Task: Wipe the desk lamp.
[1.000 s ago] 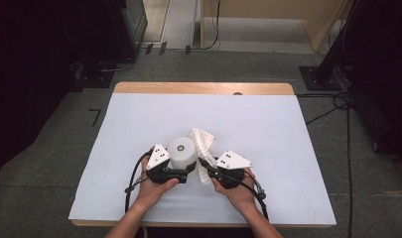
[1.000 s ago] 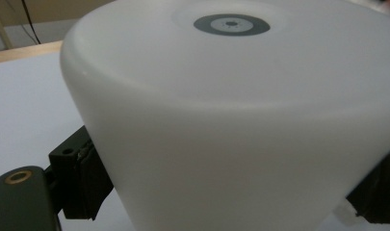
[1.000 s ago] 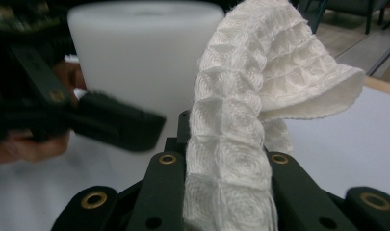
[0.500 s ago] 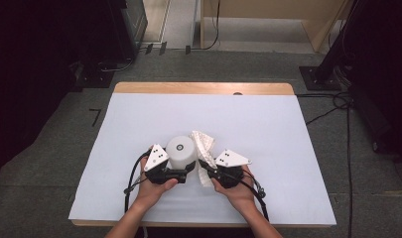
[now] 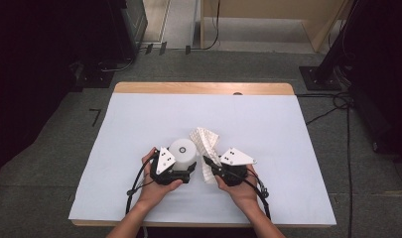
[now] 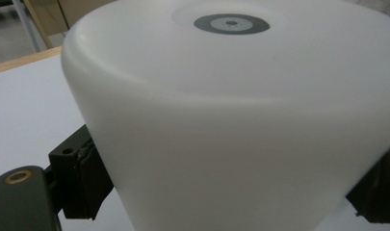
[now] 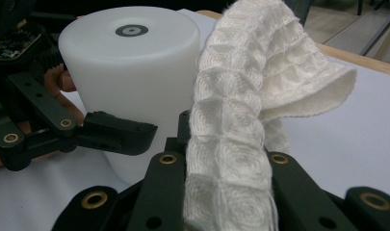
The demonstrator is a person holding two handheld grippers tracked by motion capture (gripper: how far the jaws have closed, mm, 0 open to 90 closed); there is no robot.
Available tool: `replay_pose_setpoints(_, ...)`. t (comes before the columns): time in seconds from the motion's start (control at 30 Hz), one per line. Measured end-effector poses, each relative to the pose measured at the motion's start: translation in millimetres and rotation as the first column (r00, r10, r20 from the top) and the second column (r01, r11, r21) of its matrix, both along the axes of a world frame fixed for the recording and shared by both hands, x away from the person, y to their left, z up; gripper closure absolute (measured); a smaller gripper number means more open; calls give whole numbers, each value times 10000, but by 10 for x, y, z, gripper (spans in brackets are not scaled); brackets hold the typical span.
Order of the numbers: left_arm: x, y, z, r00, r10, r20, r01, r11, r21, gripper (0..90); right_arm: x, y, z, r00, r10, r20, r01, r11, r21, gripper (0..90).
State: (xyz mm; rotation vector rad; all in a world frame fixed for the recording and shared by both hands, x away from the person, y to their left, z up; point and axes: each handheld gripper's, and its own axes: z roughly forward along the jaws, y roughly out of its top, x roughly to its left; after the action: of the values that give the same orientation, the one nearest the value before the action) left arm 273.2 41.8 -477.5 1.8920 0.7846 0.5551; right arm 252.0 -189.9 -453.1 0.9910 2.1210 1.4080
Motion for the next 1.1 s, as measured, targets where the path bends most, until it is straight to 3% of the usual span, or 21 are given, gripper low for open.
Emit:
replay_pose_setpoints(0.17,2,18,-3,10000,-52,-80,52,10000,-63,81,10,1,-12,10000,13,15,-13,10000,-49,784)
replay_pose_setpoints(0.23,-9,23,11,9999,125,16,-124,9998,-133,58,10,0,-11,10000,8,-4,-8,10000,-55,784)
replay_pose_setpoints(0.27,-36,36,64,9996,273,107,-269,9989,-383,45,9,-6,-9,10000,-11,-14,11,10000,-71,784)
replay_pose_setpoints(0.43,-104,17,102,9977,662,175,-656,9972,-348,38,20,-29,-13,10000,-64,12,64,10000,-40,784)
replay_pose_setpoints(0.53,-166,-72,64,9888,1484,174,-1477,9883,-370,38,32,-39,-21,9999,-97,-48,97,9999,-24,784)
replay_pose_setpoints(0.57,-190,-136,47,9815,1896,265,-1892,9818,-144,39,33,-38,-24,9999,-90,-60,90,10000,-31,784)
replay_pose_setpoints(0.6,-218,-206,32,9701,2393,394,-2401,9707,144,40,36,-33,-28,10000,-48,-25,48,10000,-50,784)
replay_pose_setpoints(0.63,-218,-206,32,9701,2393,394,-2401,9707,144,47,36,-33,-28,10000,-48,-25,48,10000,-50,784)
replay_pose_setpoints(0.67,-217,-233,25,9632,2628,568,-2646,9640,279,57,30,-23,-35,10000,-10,-87,10,10000,-63,784)
replay_pose_setpoints(0.77,-201,-211,29,9670,2520,387,-2528,9674,163,70,27,-5,-51,9999,24,-129,-25,9999,-123,784)
replay_pose_setpoints(0.87,-170,-150,64,9799,1989,181,-1988,9800,-47,82,24,17,-64,9999,92,-117,-94,9998,-162,783)
replay_pose_setpoints(0.97,-135,-113,81,9861,1660,14,-1660,9860,-140,86,26,29,-71,9998,183,-121,-185,9996,-219,783)
replay_pose_setpoints(1.0,-98,-36,100,9907,1339,-247,-1352,9892,-574,86,28,47,-86,9994,259,-214,-265,9993,-268,783)
replay_pose_setpoints(1.03,-98,-36,100,9907,1339,-247,-1352,9892,-574,86,28,47,-86,9994,259,-214,-265,9993,-268,783)
replay_pose_setpoints(1.07,-53,61,145,9948,783,-644,-866,9866,-1384,86,35,62,-104,9989,346,-328,-357,9988,-336,783)
replay_pose_setpoints(1.1,-43,92,163,9961,564,-677,-670,9839,-1658,86,35,73,-114,9985,385,-382,-398,9986,-334,783)
